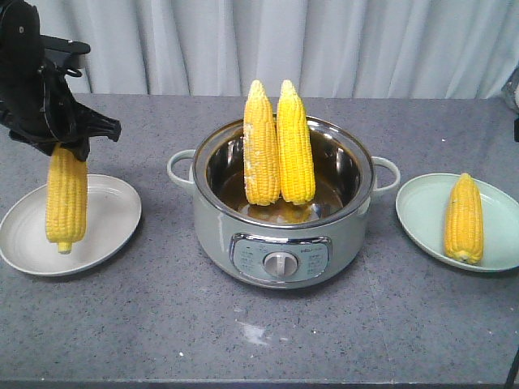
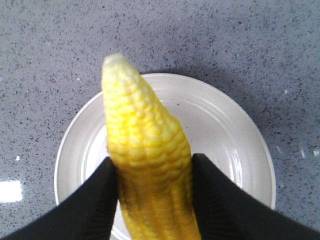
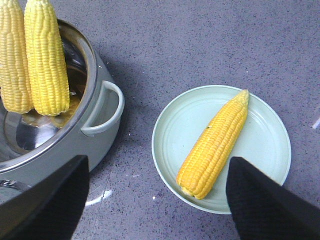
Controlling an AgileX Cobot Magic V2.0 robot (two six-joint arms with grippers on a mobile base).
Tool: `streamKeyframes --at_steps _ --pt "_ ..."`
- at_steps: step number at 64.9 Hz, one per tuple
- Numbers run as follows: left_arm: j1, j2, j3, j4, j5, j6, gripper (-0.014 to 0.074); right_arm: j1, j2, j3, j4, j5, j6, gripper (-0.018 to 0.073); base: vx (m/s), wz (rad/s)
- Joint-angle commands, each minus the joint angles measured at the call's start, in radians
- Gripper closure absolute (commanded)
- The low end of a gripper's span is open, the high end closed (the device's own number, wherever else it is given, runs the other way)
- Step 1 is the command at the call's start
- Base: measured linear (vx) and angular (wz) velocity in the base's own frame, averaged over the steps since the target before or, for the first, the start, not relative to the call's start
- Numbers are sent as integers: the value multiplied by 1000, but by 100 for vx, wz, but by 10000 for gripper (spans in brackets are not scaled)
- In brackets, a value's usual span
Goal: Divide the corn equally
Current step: 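Lower the cob onto the cream plate and open the left gripper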
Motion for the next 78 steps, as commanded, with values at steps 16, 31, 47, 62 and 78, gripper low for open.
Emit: streamKeyframes --at_steps 16,31,47,62,78 --pt "17 -11 -26 -18 -2 18 552 -2 -18 -23 29 -43 -8 14 0 0" --pt "17 -7 -26 -17 -2 19 537 -2 -18 -23 28 -43 -8 14 0 0" --pt "17 -7 -26 -17 -2 19 502 -2 -18 -23 28 -43 -8 14 0 0" --pt "17 -7 -26 -17 -2 19 419 -2 -18 -23 28 -43 -8 14 0 0" --pt "17 -7 -26 -17 -2 20 246 -2 -18 -23 28 -43 -8 14 0 0"
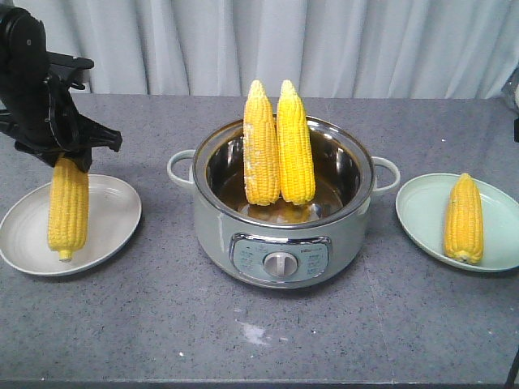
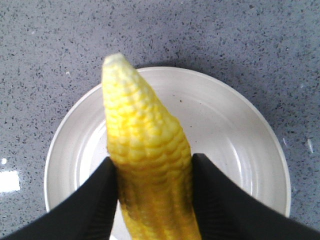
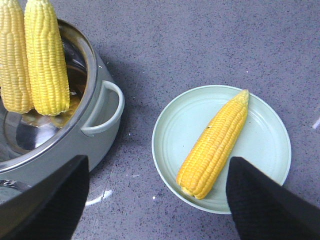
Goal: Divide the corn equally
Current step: 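Lower the cob onto the cream plate and open the left gripper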
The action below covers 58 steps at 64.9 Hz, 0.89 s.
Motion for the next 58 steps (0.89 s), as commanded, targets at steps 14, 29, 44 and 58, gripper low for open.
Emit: streamKeyframes --at_steps 14,29,44,58 --pt "1 -51 -26 2 2 0 84 -2 -18 -23 28 -44 -8 14 0 0" --pt "1 -51 -26 2 2 0 -55 -2 -18 -23 28 -44 -8 14 0 0" --pt "1 -76 -30 37 2 0 -47 -2 -18 -23 28 -44 -8 14 0 0" --pt "1 -148 -31 35 -23 -5 -38 -2 -18 -23 28 -44 -8 14 0 0"
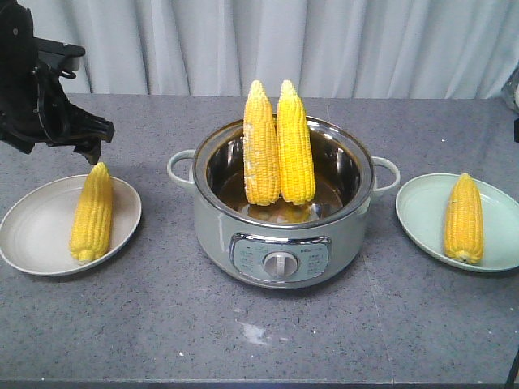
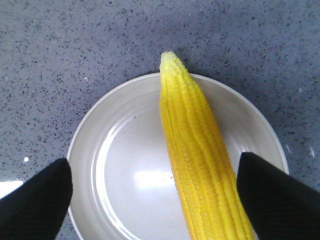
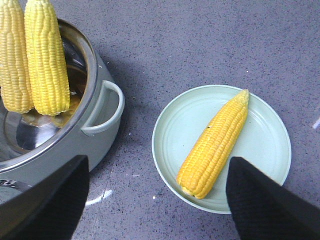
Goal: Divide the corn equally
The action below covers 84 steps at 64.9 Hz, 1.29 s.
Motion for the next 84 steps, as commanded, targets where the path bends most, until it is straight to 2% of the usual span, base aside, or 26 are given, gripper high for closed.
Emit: streamKeyframes --at_steps 1,17,30,41,55,62,78,84 --pt "1 -98 -31 13 -25 -7 -36 -2 -18 -23 28 -44 -8 14 0 0" --pt "0 -237 -31 0 -68 -38 6 -2 -18 -23 29 -44 -7 14 0 0" --pt "0 -375 -15 -47 -87 -34 22 -2 -18 -23 29 -44 -7 14 0 0" --pt "0 -514 122 -47 -137 -43 22 -2 -18 -23 29 -44 -7 14 0 0" --pt "0 -668 354 -47 -270 -63 22 -2 -18 -23 38 -45 -13 14 0 0" --pt "0 -699 398 -47 -296 -63 22 -2 -18 -23 89 -49 -53 14 0 0" --pt "0 -705 399 -47 -293 -63 22 -1 20 -25 346 -43 -256 14 0 0" --pt "0 -705 399 -47 -293 -63 22 -1 47 -26 414 -51 -319 14 0 0"
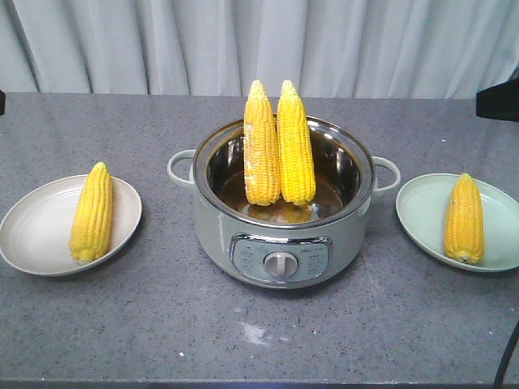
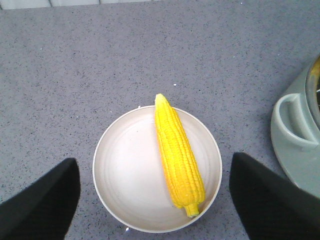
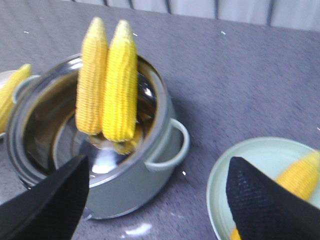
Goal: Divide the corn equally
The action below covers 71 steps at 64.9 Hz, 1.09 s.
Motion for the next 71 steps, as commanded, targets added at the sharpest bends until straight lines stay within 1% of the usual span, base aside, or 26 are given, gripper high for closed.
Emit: streamKeyframes --at_steps 1,7,14,15,16,18,20,25,28,34,39,45,56,71 --pt "0 -21 -20 -2 -65 -10 22 0 14 -26 122 -51 -86 14 0 0" --pt "0 -21 -20 -2 -65 -10 22 41 43 -26 127 -82 -123 14 0 0" --pt "0 -21 -20 -2 -65 -10 22 156 87 -26 99 -168 -124 14 0 0" --pt "0 -21 -20 -2 -65 -10 22 163 90 -26 94 -182 -124 14 0 0" --pt "0 -21 -20 -2 -65 -10 22 191 101 -26 83 -205 -124 14 0 0" --pt "0 -21 -20 -2 -65 -10 22 211 109 -26 77 -244 -124 14 0 0" --pt "0 -21 -20 -2 -65 -10 22 250 127 -26 70 -285 -123 14 0 0" --pt "0 -21 -20 -2 -65 -10 22 311 167 -32 68 -364 -122 14 0 0" --pt "0 -21 -20 -2 -65 -10 22 346 196 -51 67 -387 -120 14 0 0" --pt "0 -21 -20 -2 -65 -10 22 391 258 -111 64 -390 -108 14 0 0" --pt "0 -21 -20 -2 -65 -9 22 418 317 -178 53 -391 -85 14 0 0" --pt "0 -21 -20 -2 -65 -9 22 420 385 -253 43 -394 -44 14 0 0" --pt "0 -21 -20 -2 -65 -9 22 420 495 -357 -20 -397 29 14 0 0" --pt "0 -21 -20 -2 -65 -9 22 420 576 -399 -10 -402 36 14 0 0"
